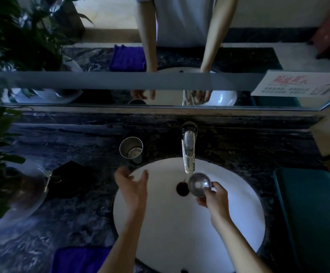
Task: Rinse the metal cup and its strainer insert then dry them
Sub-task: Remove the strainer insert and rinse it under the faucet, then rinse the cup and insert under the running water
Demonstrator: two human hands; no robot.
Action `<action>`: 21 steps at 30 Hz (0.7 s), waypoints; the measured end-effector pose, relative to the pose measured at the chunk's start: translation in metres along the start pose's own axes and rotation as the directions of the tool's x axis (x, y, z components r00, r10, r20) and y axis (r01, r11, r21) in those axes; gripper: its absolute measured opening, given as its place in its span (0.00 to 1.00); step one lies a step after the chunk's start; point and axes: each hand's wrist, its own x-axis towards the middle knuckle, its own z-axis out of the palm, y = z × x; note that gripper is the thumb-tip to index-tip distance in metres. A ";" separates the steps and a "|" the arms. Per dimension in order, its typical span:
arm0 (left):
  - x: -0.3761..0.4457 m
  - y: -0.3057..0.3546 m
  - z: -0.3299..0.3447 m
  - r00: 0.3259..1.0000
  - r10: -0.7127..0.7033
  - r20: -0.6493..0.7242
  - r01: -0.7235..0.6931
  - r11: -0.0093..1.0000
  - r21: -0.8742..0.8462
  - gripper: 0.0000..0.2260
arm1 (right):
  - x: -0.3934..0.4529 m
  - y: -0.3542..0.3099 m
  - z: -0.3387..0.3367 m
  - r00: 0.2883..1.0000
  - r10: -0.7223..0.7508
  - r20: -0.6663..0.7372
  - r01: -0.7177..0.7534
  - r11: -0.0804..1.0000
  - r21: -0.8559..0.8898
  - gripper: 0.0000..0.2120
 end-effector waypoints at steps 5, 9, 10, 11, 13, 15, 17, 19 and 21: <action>0.040 0.015 0.009 0.998 0.032 -0.047 -0.036 0.996 -0.086 0.49 | 0.000 0.008 -0.001 1.000 0.027 -0.005 -0.027 1.000 0.005 0.06; 0.050 0.024 0.013 0.996 0.078 0.052 -0.069 0.985 -0.160 0.45 | -0.002 0.009 -0.004 1.000 0.014 -0.012 -0.014 1.000 0.005 0.05; 0.051 0.026 0.013 0.993 0.093 0.069 -0.080 0.983 -0.166 0.42 | -0.002 0.009 -0.005 1.000 0.014 -0.008 -0.014 1.000 0.011 0.05; 0.050 0.028 0.012 0.991 0.112 0.080 -0.097 0.980 -0.171 0.40 | -0.002 0.010 -0.006 1.000 0.012 -0.004 -0.012 1.000 0.016 0.05; 0.046 0.031 0.009 0.984 0.150 0.101 -0.129 0.973 -0.189 0.36 | 0.000 0.009 -0.008 1.000 0.010 0.001 -0.010 1.000 0.028 0.05; 0.037 0.035 0.007 0.978 0.170 0.125 -0.142 0.969 -0.204 0.33 | 0.000 0.008 -0.010 1.000 0.015 0.001 -0.015 0.999 0.052 0.05; 0.027 0.036 0.008 0.972 0.184 0.148 -0.150 0.965 -0.214 0.31 | -0.001 0.007 -0.012 1.000 0.026 0.006 -0.027 0.995 0.094 0.06; 0.016 0.035 0.010 0.961 0.210 0.179 -0.171 0.963 -0.209 0.30 | -0.001 0.006 -0.013 0.999 0.037 0.011 -0.039 0.991 0.131 0.06; 0.003 0.031 0.013 0.951 0.203 0.231 -0.164 0.970 -0.179 0.30 | -0.002 0.005 -0.015 0.999 0.045 0.012 -0.046 0.987 0.153 0.05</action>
